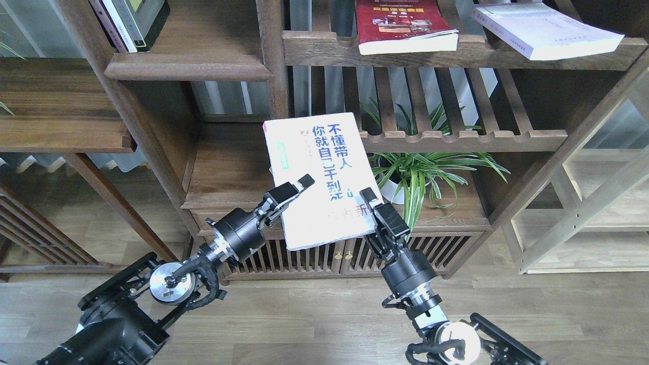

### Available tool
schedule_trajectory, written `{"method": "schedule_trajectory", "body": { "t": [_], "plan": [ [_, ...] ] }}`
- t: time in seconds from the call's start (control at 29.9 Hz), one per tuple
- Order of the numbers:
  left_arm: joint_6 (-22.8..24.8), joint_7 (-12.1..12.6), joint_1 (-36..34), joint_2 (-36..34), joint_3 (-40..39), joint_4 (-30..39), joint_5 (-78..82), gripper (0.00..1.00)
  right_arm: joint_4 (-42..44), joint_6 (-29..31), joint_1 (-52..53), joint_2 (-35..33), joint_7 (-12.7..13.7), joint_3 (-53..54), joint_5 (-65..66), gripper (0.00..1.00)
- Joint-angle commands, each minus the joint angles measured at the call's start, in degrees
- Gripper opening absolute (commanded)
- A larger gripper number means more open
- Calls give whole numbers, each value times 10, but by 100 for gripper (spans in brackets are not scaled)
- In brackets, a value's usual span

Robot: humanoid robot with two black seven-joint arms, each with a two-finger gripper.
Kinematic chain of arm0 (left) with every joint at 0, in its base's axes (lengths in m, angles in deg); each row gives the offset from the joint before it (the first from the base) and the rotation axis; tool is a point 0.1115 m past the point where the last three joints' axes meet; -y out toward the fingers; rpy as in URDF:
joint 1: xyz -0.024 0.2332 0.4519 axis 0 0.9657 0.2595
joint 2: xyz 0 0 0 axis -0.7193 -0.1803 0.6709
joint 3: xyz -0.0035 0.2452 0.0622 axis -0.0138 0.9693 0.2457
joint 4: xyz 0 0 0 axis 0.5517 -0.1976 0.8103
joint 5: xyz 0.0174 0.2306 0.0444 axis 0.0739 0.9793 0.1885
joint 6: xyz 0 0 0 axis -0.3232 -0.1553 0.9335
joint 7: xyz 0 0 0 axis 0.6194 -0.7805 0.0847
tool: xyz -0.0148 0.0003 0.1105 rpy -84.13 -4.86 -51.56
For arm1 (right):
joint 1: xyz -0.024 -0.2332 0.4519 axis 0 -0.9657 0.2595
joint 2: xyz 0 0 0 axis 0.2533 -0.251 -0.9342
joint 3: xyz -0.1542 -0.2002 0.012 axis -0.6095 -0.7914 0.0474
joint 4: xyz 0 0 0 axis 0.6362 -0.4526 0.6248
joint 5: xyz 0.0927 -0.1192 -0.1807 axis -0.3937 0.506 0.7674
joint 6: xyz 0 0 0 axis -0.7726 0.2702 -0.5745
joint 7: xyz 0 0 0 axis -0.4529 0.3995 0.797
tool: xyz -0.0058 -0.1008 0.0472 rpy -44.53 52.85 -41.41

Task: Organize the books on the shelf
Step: 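Grasp the paperback's edge with the left gripper beside the right gripper, then release the paperback from the right gripper, holding it with the left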

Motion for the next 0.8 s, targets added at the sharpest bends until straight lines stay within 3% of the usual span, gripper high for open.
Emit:
{"method": "schedule_trajectory", "body": {
  "t": [0.0, 0.6, 0.77],
  "plan": [
    [0, -1, 3, -42, -1, 4, 0, 0, 5, 0, 4, -1, 0, 24, -2, 68],
    [0, 0, 49, -201, -20, 187, 48, 0, 77, 0, 10, -2, -1, 61, -5, 70],
    [0, 16, 63, -248, -69, 240, 66, 0, 95, 0, 21, -2, -1, 62, -4, 70]
  ]
}}
